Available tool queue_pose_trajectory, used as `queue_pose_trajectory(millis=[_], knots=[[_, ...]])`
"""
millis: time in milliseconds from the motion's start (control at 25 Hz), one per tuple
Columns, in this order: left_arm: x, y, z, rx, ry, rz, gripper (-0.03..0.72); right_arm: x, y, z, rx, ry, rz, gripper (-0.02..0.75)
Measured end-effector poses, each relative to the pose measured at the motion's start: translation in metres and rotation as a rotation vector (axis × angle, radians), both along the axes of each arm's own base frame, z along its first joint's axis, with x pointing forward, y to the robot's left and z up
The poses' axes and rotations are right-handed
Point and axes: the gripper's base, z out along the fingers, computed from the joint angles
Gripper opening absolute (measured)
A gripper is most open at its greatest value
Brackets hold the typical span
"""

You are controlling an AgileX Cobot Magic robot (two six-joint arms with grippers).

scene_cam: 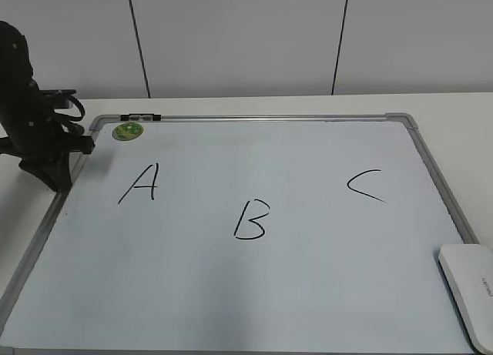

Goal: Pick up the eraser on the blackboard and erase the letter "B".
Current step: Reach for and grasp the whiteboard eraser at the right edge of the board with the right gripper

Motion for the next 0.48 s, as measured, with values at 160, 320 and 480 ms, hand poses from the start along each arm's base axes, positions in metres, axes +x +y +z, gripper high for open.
queue_pose_trajectory(millis=[160,320,480], knots=[[0.000,0.000,0.000,0.000,0.000,0.000,0.046,0.030,0.005,-0.002,0.067,0.103,0.022,0.587],[0.000,0.000,0.000,0.000,-0.001,0.000,0.046,0.052,0.007,-0.012,0.102,0.219,0.025,0.587],[0.000,0.000,0.001,0.000,-0.002,0.000,0.046,0.070,0.008,-0.027,0.112,0.319,0.018,0.587]])
